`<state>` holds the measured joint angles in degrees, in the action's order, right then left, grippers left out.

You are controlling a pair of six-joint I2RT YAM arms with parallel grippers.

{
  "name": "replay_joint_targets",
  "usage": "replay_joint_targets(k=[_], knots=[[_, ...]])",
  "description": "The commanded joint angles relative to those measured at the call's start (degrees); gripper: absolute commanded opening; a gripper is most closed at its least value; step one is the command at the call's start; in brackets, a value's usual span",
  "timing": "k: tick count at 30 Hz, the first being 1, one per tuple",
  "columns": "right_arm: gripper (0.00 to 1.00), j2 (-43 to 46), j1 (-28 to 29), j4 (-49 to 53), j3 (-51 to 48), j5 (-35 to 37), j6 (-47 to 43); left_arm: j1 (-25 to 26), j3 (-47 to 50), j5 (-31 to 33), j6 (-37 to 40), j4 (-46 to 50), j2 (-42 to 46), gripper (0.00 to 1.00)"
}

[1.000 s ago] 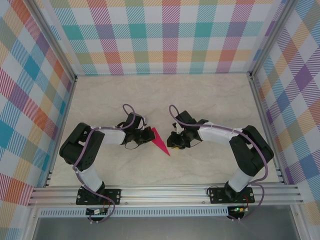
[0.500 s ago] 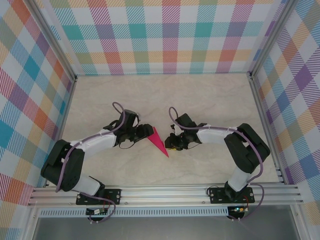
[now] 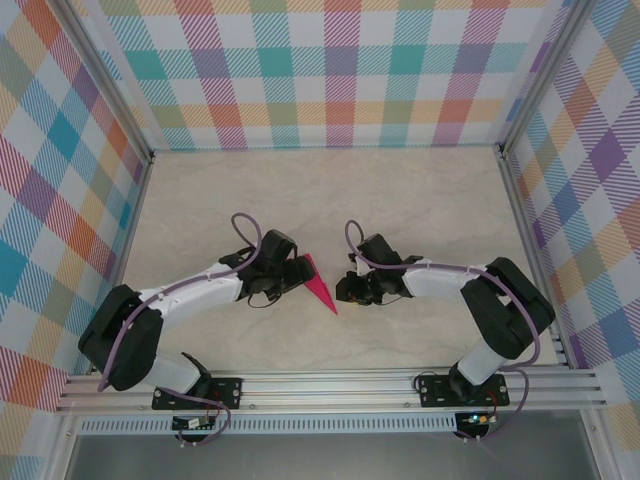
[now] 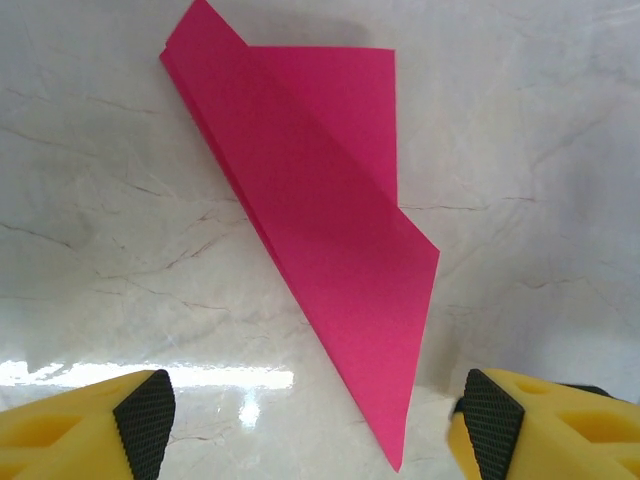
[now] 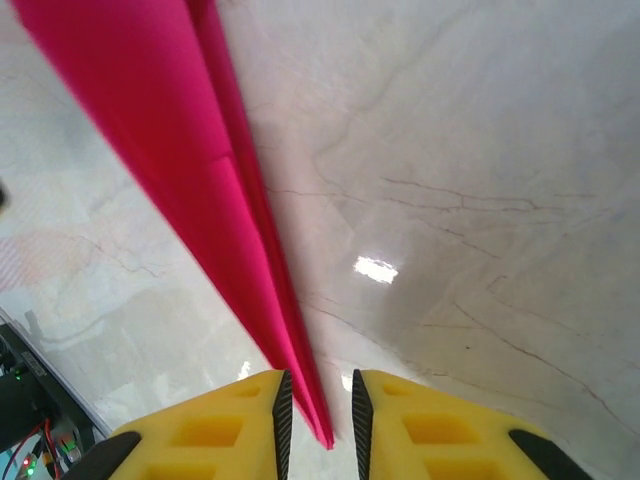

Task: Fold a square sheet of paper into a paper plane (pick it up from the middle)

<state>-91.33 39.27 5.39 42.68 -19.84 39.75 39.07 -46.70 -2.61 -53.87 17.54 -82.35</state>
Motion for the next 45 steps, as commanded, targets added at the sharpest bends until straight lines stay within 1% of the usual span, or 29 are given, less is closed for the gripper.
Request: replay_joint_targets(k=[1, 8, 10, 20, 25, 29, 33, 36, 38, 39, 45], knots=[[0.25, 3.21, 0.28, 0.28, -0.99, 3.37, -2.1, 1.21, -4.45, 3.97, -2.93, 4.8, -2.88, 0.8], [0.29, 4.67, 0.3, -0.9, -2.19, 4.1, -2.13, 2.4, -8.66, 2.73, -3.26, 5.57, -8.47, 0.82], [0.29, 4.76, 0.29, -1.08, -2.42, 4.1, -1.98, 2.43, -9.89, 2.49, -3.02, 5.74, -9.79, 0.81], [0.3, 5.2, 0.28, -0.49, -2.63, 4.36, -2.38, 2.52, -14.05, 4.34, -3.43, 10.0, -13.53, 0.8], [0.31, 5.21, 0.3, -0.68, -2.82, 4.55, -2.1, 2.54, -15.31, 4.02, -3.58, 10.54, -14.84, 0.8], [0.31, 4.76, 0.29, -0.6, -2.33, 4.19, -2.09, 2.54, -16.04, 3.78, -3.44, 10.8, -16.21, 0.77], [0.31, 5.09, 0.31, -0.25, -2.17, 4.09, -1.89, 2.5, -17.41, 4.23, -3.27, 12.22, -17.81, 0.71], [0.31, 5.26, 0.29, 0.25, -2.24, 3.85, -1.81, 2.33, -17.21, 4.02, -3.37, 12.38, -17.5, 0.61], [0.32, 5.29, 0.29, 0.31, -2.24, 3.92, -1.7, 2.27, -16.58, 4.12, -3.35, 12.26, -16.52, 0.49], [0.31, 5.24, 0.28, 0.26, -2.26, 3.93, -1.71, 2.2, -16.26, 4.19, -3.2, 12.4, -16.07, 0.45], [0.32, 4.43, 0.33, -0.27, -1.49, 3.01, -1.43, 2.11, -13.73, 4.15, -1.96, 11.73, -12.72, 0.31]])
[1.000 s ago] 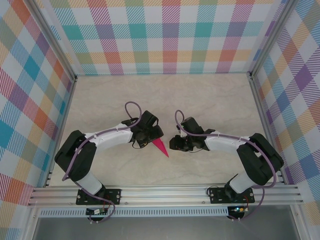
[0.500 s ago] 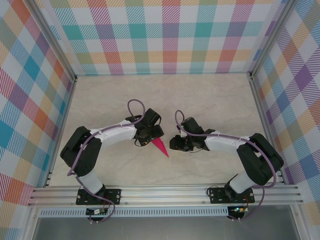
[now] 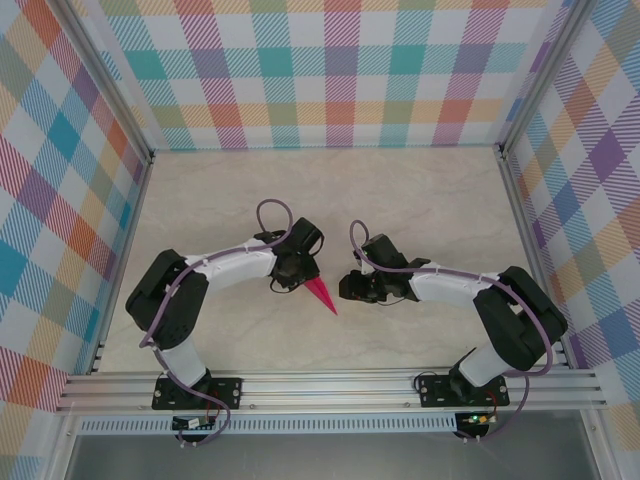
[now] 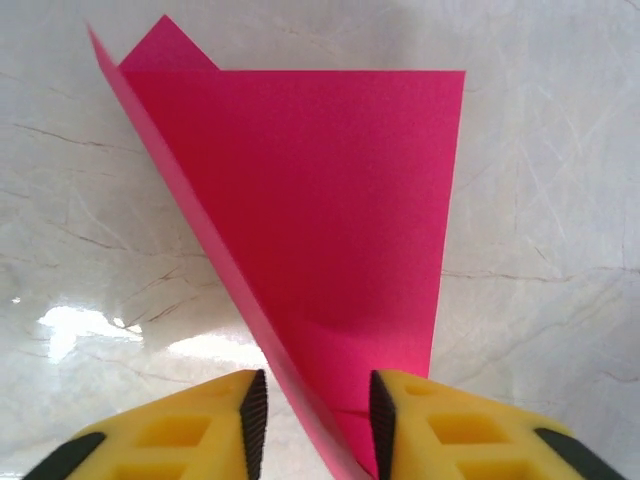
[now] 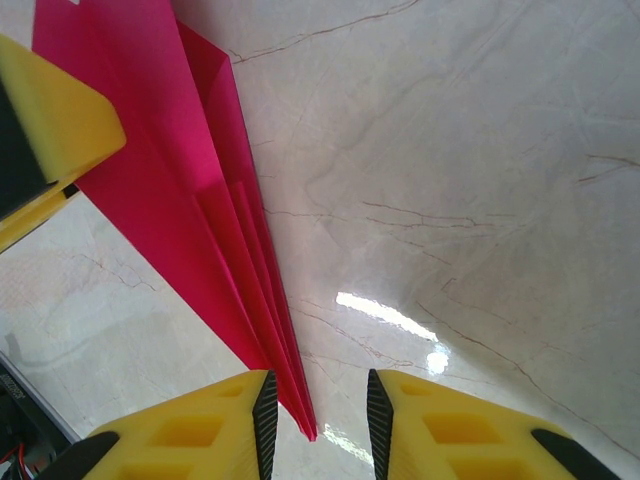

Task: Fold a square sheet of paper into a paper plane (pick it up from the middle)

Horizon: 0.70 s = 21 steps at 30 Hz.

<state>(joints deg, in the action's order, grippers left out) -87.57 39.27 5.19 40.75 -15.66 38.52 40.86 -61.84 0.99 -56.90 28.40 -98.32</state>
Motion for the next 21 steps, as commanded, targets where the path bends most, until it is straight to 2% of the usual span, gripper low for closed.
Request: replay_joint_targets(k=[1, 4, 10, 21], knots=[[0.32, 0.5, 0.37, -0.21, 0.53, -1.29, -0.21, 0.33, 1.99, 0.56, 1.39, 0.82, 4.0, 0.29], [0.33, -0.58, 0.29, -0.76, 1.4, -1.85, -0.2, 0.26, 4.38, 0.91, 1.62, 0.21, 6.42, 0.24], [0.33, -3.67, 0.29, -2.24, 4.18, -4.61, -0.21, 0.0, 8.11, 0.93, 1.89, -1.24, 9.0, 0.08], [0.46, -9.64, 0.37, -0.94, 10.78, -10.84, -6.84, -0.52, 11.23, 1.47, 2.36, -2.42, 11.35, 0.03]])
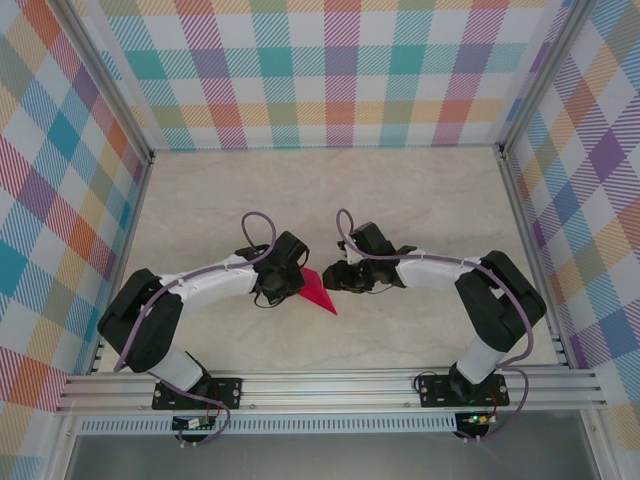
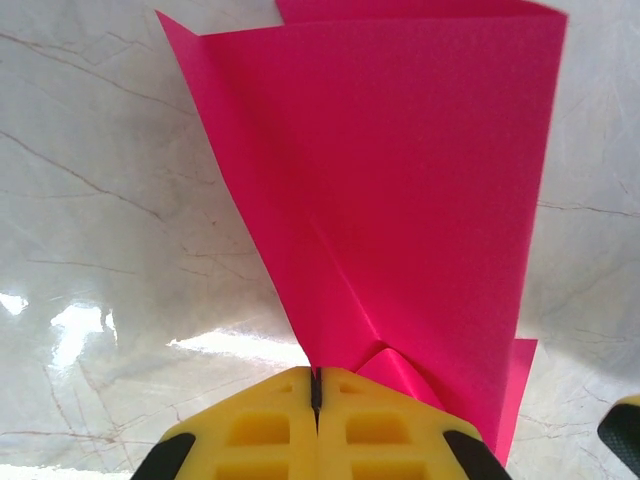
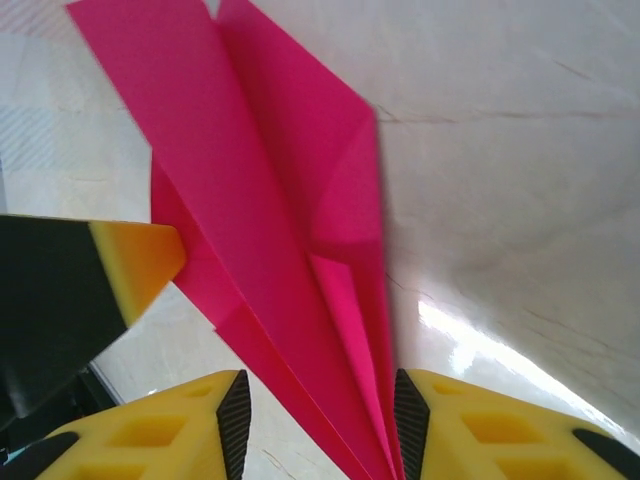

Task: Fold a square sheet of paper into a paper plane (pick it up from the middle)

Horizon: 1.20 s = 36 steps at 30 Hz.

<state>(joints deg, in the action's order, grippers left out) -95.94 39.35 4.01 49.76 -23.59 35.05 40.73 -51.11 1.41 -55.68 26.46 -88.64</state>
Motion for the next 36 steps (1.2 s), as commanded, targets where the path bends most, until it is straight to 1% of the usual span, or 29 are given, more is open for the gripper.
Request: replay_joint_targets(k=[1, 3, 11, 19, 25, 29, 36], knots=[[0.46, -1.87, 0.29, 0.68, 2.34, -2.48, -3.6, -0.44, 0.54, 1.05, 1.25, -0.45, 1.78, 0.03], [0.47, -3.28, 0.29, 2.08, 4.08, -2.33, -4.41, -0.48, 0.92, 1.14, 1.28, -0.41, 1.89, 0.03], [0.48, -8.53, 0.29, 2.18, 8.27, -5.32, -5.13, -0.65, 1.33, 0.96, 1.27, -0.75, 1.8, 0.02], [0.46, -7.83, 0.59, 0.48, 6.83, -9.21, -5.61, -0.83, 1.37, 1.05, 1.35, -0.57, 1.8, 0.02], [0.46, -6.32, 1.2, -0.01, 5.29, -10.39, -6.27, -0.87, 1.41, 0.96, 1.36, -0.62, 1.94, 0.02], [0.46, -6.37, 2.21, 2.23, 6.05, -8.97, -8.3, -0.94, 1.36, 0.82, 1.38, -0.63, 1.98, 0.02], [0.45, -6.89, 3.16, 2.7, 6.14, -4.95, -8.63, -0.92, 1.37, 0.62, 1.38, -0.78, 1.98, 0.02]])
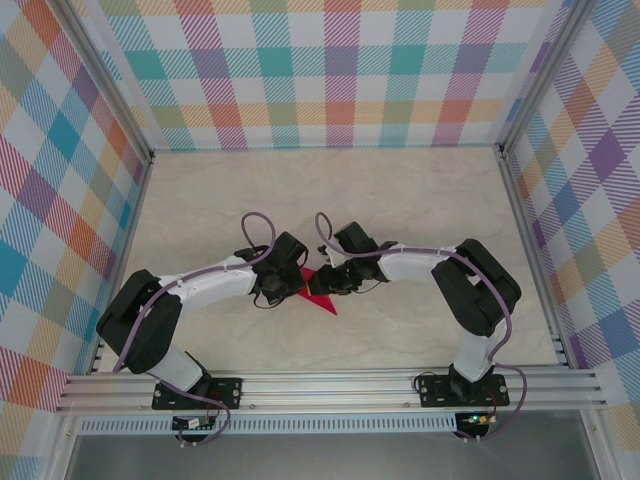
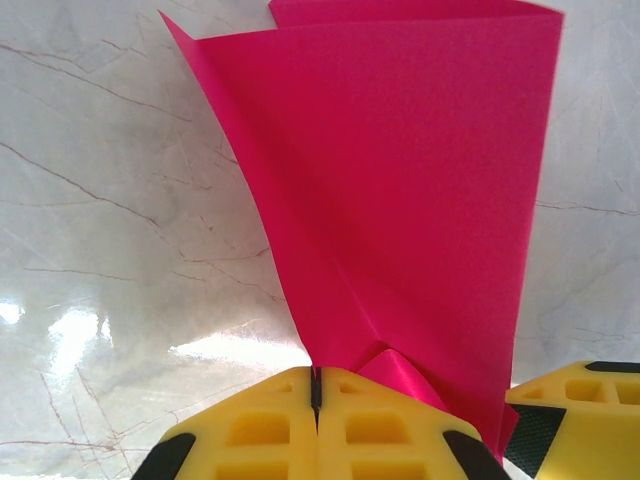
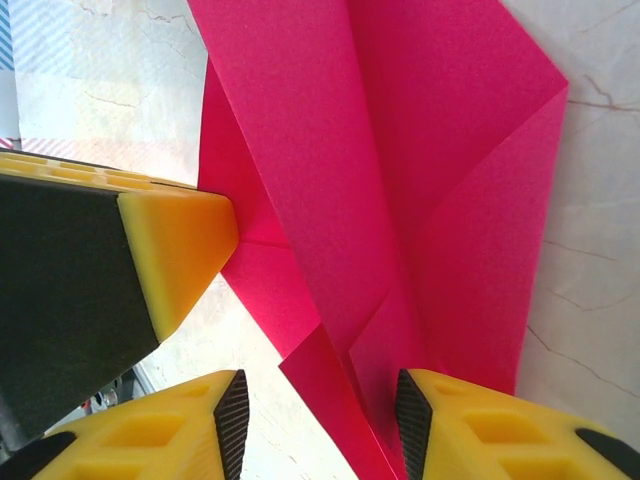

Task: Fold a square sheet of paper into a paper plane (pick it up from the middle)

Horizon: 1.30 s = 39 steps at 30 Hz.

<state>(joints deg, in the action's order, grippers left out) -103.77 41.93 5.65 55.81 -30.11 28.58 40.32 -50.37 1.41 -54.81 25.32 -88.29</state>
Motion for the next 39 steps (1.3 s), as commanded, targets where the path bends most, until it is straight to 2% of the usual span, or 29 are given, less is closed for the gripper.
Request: replay_joint_targets(k=[1, 26, 34, 39], knots=[[0.45, 0.89, 0.77, 1.22, 0.27, 1.91, -2.41, -0.5, 0.62, 0.62, 0.57, 0.4, 1.63, 0.02], [0.24, -4.63, 5.17, 11.19, 8.17, 14.15, -5.73, -0.6, 0.98, -0.02, 0.94, -0.01, 2.41, 0.02], [0.08, -0.76, 5.7, 13.07, 7.85, 18.91, -5.39, -0.59, 1.56, -1.4, 1.69, -1.91, 4.95, 0.08], [0.03, 3.14, 5.7, 16.35, 6.8, 27.69, -3.49, -0.5, 2.22, -1.87, 3.41, -3.5, 8.47, 0.19]])
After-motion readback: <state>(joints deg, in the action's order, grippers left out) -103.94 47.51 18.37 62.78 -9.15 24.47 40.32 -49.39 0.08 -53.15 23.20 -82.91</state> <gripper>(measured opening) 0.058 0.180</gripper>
